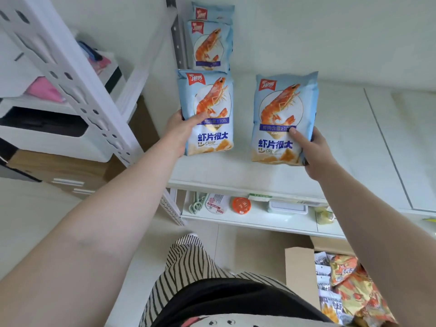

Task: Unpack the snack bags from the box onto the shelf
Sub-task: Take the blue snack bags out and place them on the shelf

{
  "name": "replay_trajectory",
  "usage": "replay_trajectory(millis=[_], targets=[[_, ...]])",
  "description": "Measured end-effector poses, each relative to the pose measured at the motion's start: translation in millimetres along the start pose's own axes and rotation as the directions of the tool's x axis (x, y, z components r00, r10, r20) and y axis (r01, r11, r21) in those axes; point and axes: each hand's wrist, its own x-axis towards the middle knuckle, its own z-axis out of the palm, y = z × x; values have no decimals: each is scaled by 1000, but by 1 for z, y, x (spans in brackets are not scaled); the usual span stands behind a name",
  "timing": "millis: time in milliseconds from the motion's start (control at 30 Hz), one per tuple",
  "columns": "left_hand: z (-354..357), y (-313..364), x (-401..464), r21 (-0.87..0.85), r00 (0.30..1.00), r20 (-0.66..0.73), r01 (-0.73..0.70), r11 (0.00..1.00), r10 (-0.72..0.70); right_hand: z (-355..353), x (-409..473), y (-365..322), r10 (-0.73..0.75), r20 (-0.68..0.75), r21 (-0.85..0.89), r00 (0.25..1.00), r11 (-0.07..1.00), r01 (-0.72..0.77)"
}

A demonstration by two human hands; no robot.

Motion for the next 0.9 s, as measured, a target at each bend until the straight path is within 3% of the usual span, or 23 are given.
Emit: replay_trajectory(millis=[167,367,500,567,700,900], targets=[[3,5,31,-16,998,58,29,999,-28,1,8,10,37,25,-6,999,999,-37],[10,13,41,164,992,-108,-52,985,71,9,14,18,117,248,144,962,977,-156],[16,12,38,63,990,87,-113,992,107,39,23,31,107,337,190,935,965,-179],[22,10,34,-5,985,171,-6,1000,6,54,29,38,97,357,217,929,959,-183],[26,-7,41,117,989,147,7,993,-25,76,38,44,78,375,247,924,952,-180],[18,-22,29,123,935,314,-211,970,164,79,48,46,35,346,208,938,972,-113]])
